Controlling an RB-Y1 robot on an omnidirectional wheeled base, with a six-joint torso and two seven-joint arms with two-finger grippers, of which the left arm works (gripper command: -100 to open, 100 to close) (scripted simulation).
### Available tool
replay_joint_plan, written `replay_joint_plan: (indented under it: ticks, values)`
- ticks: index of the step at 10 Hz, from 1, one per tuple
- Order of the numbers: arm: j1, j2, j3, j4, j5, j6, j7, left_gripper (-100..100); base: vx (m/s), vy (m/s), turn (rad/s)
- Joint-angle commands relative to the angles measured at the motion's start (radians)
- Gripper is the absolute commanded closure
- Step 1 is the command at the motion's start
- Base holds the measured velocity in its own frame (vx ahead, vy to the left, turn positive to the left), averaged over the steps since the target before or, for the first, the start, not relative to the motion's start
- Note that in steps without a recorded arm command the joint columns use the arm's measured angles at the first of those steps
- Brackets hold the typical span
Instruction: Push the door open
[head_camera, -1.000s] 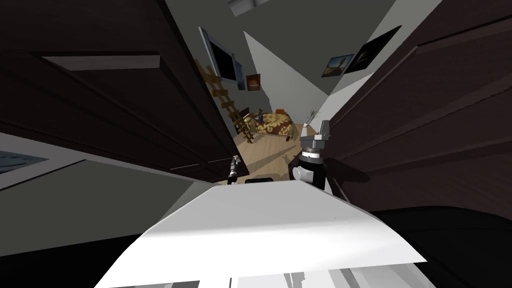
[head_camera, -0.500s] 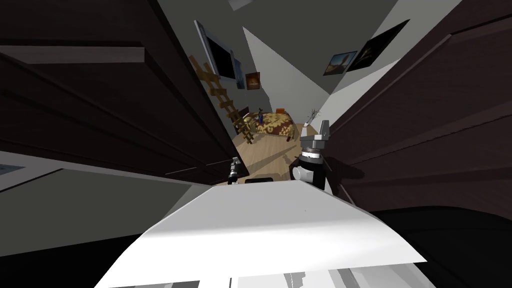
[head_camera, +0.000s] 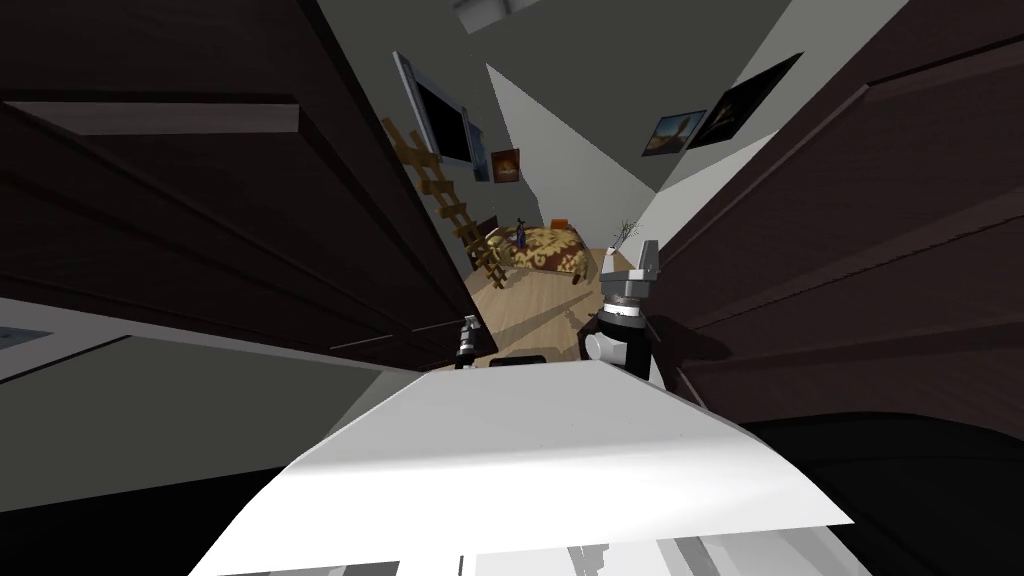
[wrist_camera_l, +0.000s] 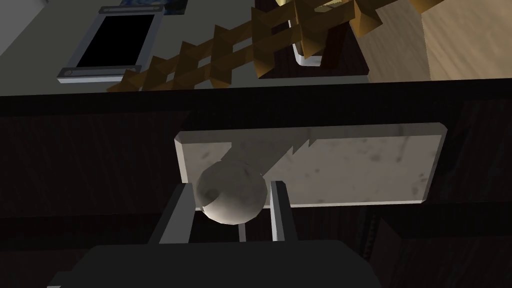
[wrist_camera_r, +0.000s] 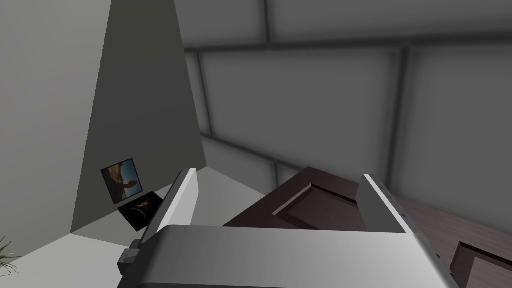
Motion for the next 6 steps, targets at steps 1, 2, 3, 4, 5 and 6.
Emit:
replay_joint_plan:
  ticks: [1,2,3,4,5,6]
  values:
    - [0.001,0.010,0.018,-0.004,0.012,-0.005,-0.009,100,0.175,-0.018,0.015]
    - [0.002,0.014,0.025,-0.006,0.017,-0.005,-0.013,100,0.188,-0.026,0.016]
    - [0.005,0.019,0.038,-0.009,0.027,-0.004,-0.019,100,0.202,-0.027,0.011]
    - [0.007,0.023,0.047,-0.012,0.034,-0.004,-0.023,100,0.232,-0.001,0.014]
    - [0.010,0.026,0.057,-0.014,0.042,-0.003,-0.028,100,0.224,-0.006,0.015]
    - [0.013,0.030,0.073,-0.018,0.055,-0.003,-0.036,100,0.223,-0.021,0.022]
